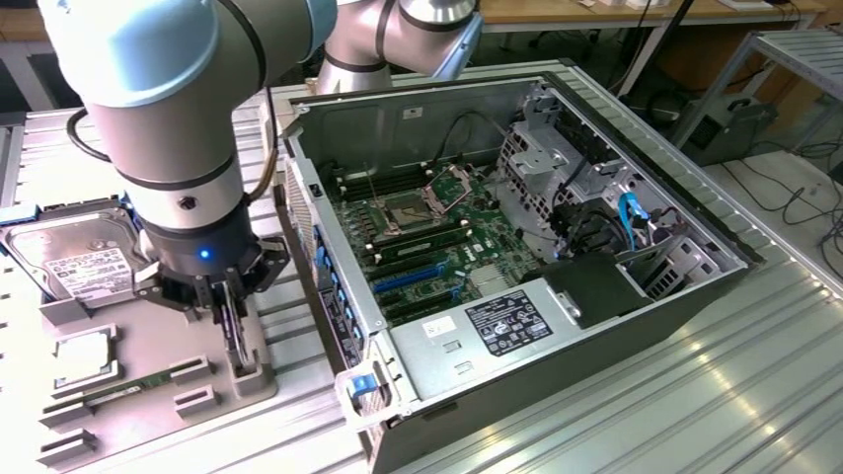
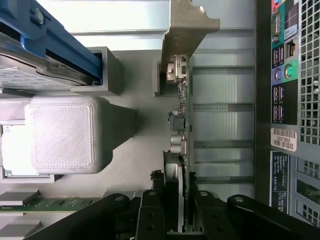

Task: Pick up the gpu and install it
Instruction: 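Pick up the gpu and move the gpu toward the slot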

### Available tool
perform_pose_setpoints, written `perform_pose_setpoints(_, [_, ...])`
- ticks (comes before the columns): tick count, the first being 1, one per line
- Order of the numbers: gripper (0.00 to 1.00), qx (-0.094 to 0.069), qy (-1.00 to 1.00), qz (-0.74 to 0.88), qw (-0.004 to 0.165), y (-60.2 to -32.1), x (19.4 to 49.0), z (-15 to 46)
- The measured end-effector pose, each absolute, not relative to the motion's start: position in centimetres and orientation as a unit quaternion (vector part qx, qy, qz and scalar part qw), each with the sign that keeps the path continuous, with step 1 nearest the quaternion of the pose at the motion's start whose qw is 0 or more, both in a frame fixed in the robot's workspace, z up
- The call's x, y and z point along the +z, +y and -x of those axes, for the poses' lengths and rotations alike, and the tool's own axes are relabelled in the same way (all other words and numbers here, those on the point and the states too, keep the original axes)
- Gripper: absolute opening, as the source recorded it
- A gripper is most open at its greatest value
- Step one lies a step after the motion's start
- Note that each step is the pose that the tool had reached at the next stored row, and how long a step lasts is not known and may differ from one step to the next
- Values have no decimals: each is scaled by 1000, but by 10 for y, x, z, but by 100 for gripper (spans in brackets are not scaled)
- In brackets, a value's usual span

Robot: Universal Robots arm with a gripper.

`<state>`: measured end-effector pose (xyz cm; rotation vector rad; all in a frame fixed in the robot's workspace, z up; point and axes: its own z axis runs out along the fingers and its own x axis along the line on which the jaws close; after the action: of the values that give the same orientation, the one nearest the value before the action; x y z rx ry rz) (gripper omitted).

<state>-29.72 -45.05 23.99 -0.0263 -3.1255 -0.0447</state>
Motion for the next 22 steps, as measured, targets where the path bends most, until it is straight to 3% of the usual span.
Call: perform_pose_setpoints(22, [27,-14,-1000,8,8,-451,292,297])
